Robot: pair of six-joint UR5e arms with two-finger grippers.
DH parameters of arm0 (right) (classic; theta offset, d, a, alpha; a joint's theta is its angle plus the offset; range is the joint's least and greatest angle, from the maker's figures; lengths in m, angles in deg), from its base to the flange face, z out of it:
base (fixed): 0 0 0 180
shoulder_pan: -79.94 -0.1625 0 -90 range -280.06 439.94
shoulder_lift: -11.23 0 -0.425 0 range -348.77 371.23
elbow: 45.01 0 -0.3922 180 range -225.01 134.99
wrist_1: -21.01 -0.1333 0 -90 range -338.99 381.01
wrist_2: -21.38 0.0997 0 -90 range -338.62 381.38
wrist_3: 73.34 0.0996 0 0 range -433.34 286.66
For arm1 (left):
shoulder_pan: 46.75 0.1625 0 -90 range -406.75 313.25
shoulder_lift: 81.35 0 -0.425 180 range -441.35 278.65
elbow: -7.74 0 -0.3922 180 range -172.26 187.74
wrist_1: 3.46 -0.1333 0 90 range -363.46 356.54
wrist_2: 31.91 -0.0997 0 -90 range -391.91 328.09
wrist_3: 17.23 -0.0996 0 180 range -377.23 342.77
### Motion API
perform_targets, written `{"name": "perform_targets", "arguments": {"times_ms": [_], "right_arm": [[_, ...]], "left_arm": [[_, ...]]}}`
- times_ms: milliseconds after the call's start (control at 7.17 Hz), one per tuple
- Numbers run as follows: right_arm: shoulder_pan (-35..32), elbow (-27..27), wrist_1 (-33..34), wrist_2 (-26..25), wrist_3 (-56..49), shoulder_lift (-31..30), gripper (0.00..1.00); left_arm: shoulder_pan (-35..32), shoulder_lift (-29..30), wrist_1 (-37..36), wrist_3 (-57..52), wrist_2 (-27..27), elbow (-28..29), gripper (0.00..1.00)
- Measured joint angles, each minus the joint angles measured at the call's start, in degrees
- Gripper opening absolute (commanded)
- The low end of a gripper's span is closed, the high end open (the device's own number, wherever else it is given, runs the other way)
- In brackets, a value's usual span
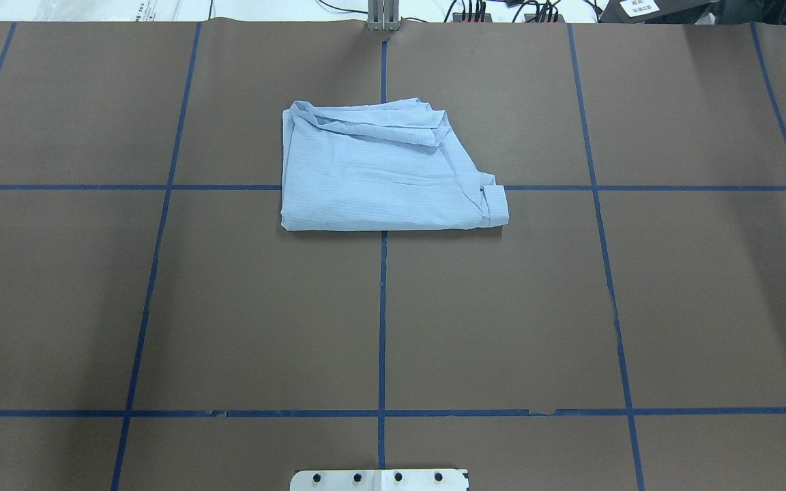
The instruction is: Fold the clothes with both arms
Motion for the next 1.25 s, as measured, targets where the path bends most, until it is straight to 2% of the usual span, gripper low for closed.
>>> {"name": "perform_targets", "arguments": {"times_ms": [418, 1255], "right_arm": [[-0.05, -1.29, -1.44, 0.22, 0.08, 1.46, 1.00], [-0.03, -2.48, -1.88, 0.02, 0.09, 0.67, 1.00]], "left_arm": [[-4.75, 2.44, -0.11, -5.29, 3.01, 3.78, 1.00], [-5.18, 2.27, 0.52, -5.57, 6.54, 3.96, 1.00]]}}
